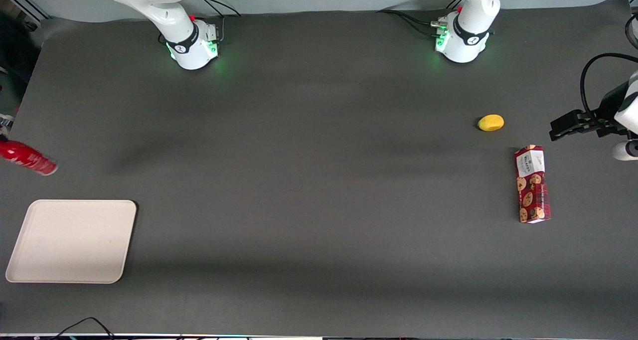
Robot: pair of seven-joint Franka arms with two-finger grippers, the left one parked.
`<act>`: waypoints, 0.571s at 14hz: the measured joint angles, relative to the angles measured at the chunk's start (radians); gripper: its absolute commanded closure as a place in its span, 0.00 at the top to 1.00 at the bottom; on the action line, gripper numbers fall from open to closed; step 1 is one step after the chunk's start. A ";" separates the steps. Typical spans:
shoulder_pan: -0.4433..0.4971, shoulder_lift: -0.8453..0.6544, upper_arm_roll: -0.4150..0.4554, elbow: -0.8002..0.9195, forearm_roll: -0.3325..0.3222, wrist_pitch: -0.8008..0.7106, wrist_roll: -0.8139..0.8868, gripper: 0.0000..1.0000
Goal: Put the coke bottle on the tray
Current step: 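Lift the bottle and carry it toward the white tray, then lower the held bottle onto the white tray's surface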
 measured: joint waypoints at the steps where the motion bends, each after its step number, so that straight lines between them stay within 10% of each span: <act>1: -0.029 0.058 -0.001 0.057 0.002 0.001 -0.055 0.00; 8: -0.149 0.328 -0.001 0.248 0.077 0.062 -0.374 0.00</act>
